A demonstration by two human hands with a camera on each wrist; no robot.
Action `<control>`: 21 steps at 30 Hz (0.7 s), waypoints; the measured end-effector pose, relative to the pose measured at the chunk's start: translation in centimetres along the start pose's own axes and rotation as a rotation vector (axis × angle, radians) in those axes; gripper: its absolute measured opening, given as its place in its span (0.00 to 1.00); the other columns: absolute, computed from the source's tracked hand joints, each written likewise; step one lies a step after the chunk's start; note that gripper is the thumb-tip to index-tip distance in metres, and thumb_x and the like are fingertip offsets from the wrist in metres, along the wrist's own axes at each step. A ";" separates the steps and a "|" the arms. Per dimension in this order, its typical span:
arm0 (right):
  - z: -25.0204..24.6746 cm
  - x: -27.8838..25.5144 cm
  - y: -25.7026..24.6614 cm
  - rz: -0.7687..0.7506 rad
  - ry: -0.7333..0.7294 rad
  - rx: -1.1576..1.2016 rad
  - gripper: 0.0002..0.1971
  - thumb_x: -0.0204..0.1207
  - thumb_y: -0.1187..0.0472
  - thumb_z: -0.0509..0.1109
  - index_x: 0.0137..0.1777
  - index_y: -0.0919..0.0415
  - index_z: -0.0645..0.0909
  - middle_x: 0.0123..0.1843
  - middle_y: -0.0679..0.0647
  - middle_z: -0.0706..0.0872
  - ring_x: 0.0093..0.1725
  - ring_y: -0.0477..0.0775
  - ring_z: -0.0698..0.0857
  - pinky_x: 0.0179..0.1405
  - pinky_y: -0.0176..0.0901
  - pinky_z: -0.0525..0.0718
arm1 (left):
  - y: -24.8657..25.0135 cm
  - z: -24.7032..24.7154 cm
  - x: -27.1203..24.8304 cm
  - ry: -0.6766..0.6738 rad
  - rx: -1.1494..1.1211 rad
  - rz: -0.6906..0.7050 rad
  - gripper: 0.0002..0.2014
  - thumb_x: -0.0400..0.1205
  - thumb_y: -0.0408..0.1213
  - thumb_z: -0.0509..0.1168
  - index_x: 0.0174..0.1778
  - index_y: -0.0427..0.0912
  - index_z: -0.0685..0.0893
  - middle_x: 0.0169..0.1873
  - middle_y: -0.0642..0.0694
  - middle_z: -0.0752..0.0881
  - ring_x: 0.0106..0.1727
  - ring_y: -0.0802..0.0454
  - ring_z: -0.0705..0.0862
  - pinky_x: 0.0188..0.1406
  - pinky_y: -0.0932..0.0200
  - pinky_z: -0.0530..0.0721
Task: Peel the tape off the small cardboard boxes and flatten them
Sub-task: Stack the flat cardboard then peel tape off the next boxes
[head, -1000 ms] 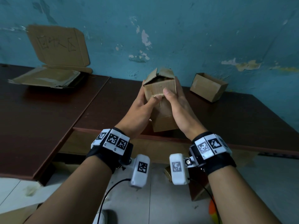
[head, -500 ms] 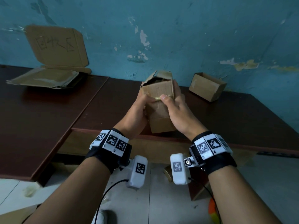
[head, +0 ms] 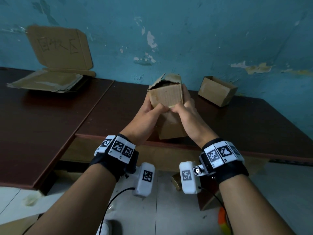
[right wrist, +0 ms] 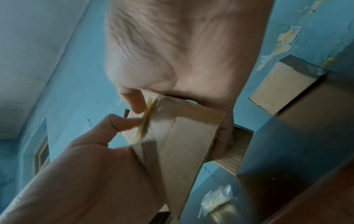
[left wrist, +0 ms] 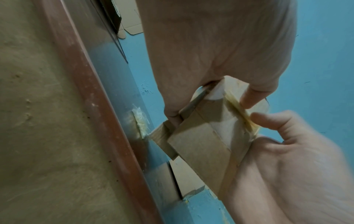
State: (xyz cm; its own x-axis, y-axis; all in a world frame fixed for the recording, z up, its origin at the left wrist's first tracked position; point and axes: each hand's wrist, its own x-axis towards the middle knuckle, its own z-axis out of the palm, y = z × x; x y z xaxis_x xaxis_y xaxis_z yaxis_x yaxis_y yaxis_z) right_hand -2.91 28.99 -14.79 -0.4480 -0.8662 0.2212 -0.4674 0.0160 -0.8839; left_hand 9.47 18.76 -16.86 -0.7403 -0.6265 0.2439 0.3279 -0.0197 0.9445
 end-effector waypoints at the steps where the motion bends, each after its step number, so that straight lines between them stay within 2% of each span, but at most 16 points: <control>1: -0.1 0.0 -0.1 0.000 -0.004 0.004 0.42 0.68 0.35 0.63 0.87 0.26 0.63 0.79 0.53 0.72 0.80 0.65 0.73 0.82 0.75 0.76 | 0.0 0.0 0.0 0.002 0.005 0.003 0.33 0.82 0.37 0.68 0.86 0.48 0.70 0.73 0.40 0.86 0.75 0.43 0.87 0.68 0.48 0.89; 4: -0.2 -0.2 -0.3 0.002 -0.008 0.019 0.41 0.67 0.33 0.65 0.85 0.20 0.62 0.80 0.53 0.70 0.81 0.65 0.73 0.83 0.74 0.77 | 0.0 -0.1 0.0 -0.005 -0.001 0.011 0.33 0.82 0.36 0.68 0.86 0.48 0.70 0.71 0.42 0.87 0.73 0.45 0.88 0.66 0.50 0.90; 7: 0.0 -0.2 -0.4 0.007 -0.015 0.018 0.46 0.68 0.32 0.67 0.90 0.28 0.61 0.82 0.54 0.70 0.82 0.66 0.73 0.82 0.74 0.78 | -0.3 -0.3 0.1 -0.013 -0.018 0.012 0.32 0.83 0.34 0.68 0.85 0.47 0.70 0.74 0.39 0.85 0.76 0.41 0.86 0.69 0.46 0.90; 10: 0.2 -0.1 -0.3 0.010 -0.016 0.015 0.44 0.68 0.35 0.66 0.88 0.27 0.60 0.81 0.53 0.69 0.83 0.65 0.72 0.83 0.75 0.77 | -0.4 -0.3 0.2 -0.020 -0.045 -0.007 0.35 0.80 0.31 0.68 0.85 0.45 0.70 0.75 0.34 0.83 0.76 0.35 0.85 0.67 0.46 0.89; 12: 0.3 0.0 -0.3 0.009 -0.023 0.004 0.46 0.66 0.37 0.66 0.88 0.28 0.61 0.80 0.53 0.70 0.82 0.63 0.72 0.83 0.75 0.76 | -0.2 -0.4 0.2 -0.004 -0.063 -0.023 0.37 0.75 0.31 0.66 0.84 0.42 0.71 0.72 0.33 0.83 0.73 0.35 0.85 0.64 0.47 0.89; 13: 0.3 0.0 -0.3 0.008 -0.025 -0.002 0.46 0.65 0.38 0.65 0.88 0.29 0.61 0.79 0.52 0.70 0.82 0.63 0.72 0.83 0.75 0.76 | -0.2 -0.4 0.2 0.013 -0.074 -0.028 0.37 0.74 0.32 0.65 0.84 0.40 0.71 0.70 0.31 0.83 0.72 0.33 0.85 0.64 0.45 0.88; 14: 0.3 0.0 -0.2 0.006 -0.026 -0.006 0.47 0.64 0.38 0.65 0.89 0.30 0.61 0.79 0.53 0.70 0.81 0.63 0.72 0.83 0.75 0.76 | -0.3 -0.5 0.2 0.027 -0.096 -0.032 0.36 0.74 0.34 0.64 0.83 0.36 0.73 0.71 0.26 0.82 0.73 0.26 0.83 0.65 0.41 0.86; 15: 0.3 -0.1 -0.3 0.006 -0.028 -0.014 0.49 0.63 0.38 0.65 0.90 0.30 0.59 0.80 0.53 0.70 0.82 0.63 0.71 0.83 0.76 0.75 | -0.2 -0.6 0.2 0.045 -0.125 -0.042 0.34 0.77 0.38 0.64 0.83 0.33 0.74 0.73 0.21 0.80 0.75 0.20 0.80 0.68 0.36 0.84; 16: 0.4 -0.1 -0.2 0.009 -0.031 -0.024 0.51 0.63 0.39 0.65 0.92 0.29 0.57 0.81 0.53 0.70 0.83 0.63 0.70 0.84 0.76 0.74 | -0.1 -0.5 0.1 0.072 -0.153 -0.052 0.31 0.83 0.41 0.62 0.82 0.31 0.76 0.74 0.19 0.80 0.77 0.18 0.79 0.70 0.33 0.83; 18: 0.6 0.0 -0.2 0.027 -0.045 -0.044 0.56 0.62 0.39 0.66 0.95 0.28 0.50 0.84 0.51 0.69 0.86 0.61 0.68 0.86 0.75 0.72 | 0.3 -0.4 0.2 0.112 -0.177 -0.071 0.28 0.92 0.50 0.57 0.81 0.34 0.81 0.72 0.24 0.86 0.75 0.25 0.85 0.74 0.34 0.86; 21: 1.2 0.3 0.1 0.018 -0.051 -0.050 0.56 0.65 0.39 0.69 0.96 0.30 0.49 0.88 0.51 0.67 0.88 0.59 0.68 0.88 0.74 0.73 | 0.4 -0.3 0.5 0.159 -0.183 -0.114 0.31 0.92 0.62 0.58 0.84 0.44 0.79 0.74 0.35 0.88 0.74 0.38 0.90 0.76 0.32 0.87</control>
State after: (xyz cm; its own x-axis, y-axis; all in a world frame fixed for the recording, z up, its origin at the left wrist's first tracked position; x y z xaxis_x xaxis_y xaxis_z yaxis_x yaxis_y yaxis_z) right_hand -2.16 28.10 -15.29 -0.4173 -0.8901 0.1832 -0.4979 0.0553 -0.8655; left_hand 9.44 18.19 -16.39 -0.6818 -0.7263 0.0874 0.3590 -0.2281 0.9050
